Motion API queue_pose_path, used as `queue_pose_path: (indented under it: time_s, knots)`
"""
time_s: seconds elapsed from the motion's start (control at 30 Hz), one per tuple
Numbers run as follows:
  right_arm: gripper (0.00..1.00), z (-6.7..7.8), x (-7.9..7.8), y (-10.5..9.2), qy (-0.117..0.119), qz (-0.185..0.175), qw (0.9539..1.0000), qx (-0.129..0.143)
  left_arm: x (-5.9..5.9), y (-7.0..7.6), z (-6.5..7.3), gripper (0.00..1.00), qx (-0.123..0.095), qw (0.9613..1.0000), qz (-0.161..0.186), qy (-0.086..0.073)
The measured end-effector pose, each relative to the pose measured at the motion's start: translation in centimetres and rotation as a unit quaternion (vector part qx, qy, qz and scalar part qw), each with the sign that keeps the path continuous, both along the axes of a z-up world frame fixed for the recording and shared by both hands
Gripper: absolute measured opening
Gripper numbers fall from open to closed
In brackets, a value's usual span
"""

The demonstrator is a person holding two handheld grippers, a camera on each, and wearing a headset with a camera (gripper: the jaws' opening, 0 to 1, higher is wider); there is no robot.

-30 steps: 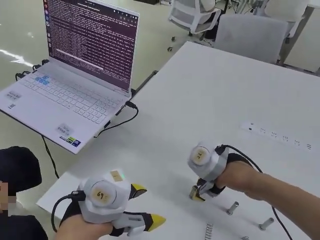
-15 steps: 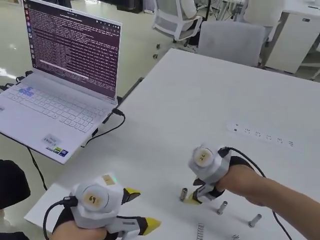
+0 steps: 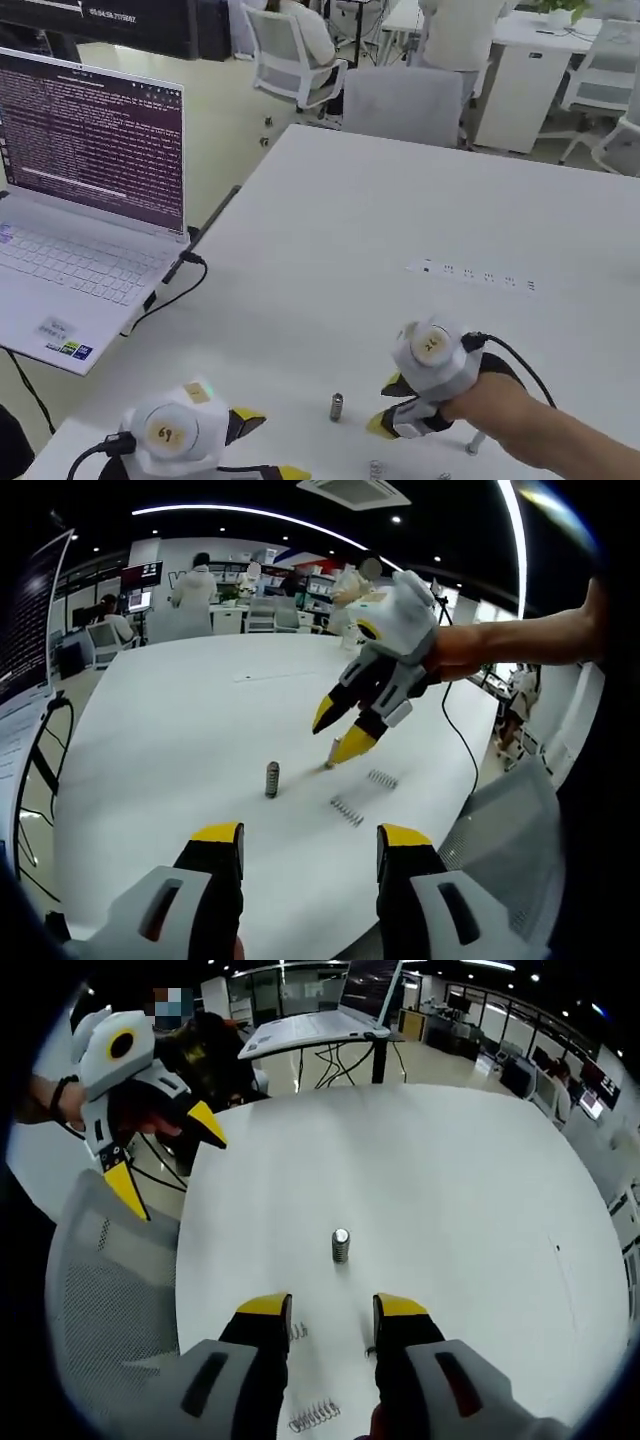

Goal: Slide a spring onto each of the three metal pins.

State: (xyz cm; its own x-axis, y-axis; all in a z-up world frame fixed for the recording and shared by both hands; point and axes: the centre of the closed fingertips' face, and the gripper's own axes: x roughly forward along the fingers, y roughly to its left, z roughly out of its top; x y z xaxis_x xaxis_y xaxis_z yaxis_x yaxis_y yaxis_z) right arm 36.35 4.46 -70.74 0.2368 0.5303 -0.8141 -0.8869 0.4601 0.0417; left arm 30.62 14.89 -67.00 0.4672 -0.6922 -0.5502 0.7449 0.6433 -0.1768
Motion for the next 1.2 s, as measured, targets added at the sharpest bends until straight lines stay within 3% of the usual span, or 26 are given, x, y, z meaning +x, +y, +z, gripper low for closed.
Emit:
queue_pose_path:
  time_s: [0.4, 0.57, 0.97, 1.1, 1.2]
  knots:
    - [0.37, 1.6, -0.8, -3.0, -0.023, -0.075, 0.9955, 0.054, -0.1, -1.0, 0.5, 0.51, -0.005, 0.9999, -0.014, -0.004]
    - [0.40, 2.1, -1.9, -5.6, -0.024, -0.120, 0.9892, 0.081, 0.1, -0.9, 0.2, 0.53, -0.004, 0.9999, -0.015, 0.000]
    - [0.45, 2.2, -4.1, -12.2, -0.027, -0.228, 0.9674, 0.106, 1.0, -1.8, 0.2, 0.54, -0.007, 0.9998, -0.019, 0.004]
    - [0.45, 3.0, -4.2, -13.4, -0.033, -0.269, 0.9535, 0.133, 1.4, -2.3, 0.3, 0.54, -0.007, 0.9997, -0.025, 0.005]
    - [0.45, 3.1, -4.6, -14.1, -0.030, -0.284, 0.9475, 0.143, 1.6, -2.7, 0.5, 0.54, -0.009, 0.9996, -0.027, 0.006]
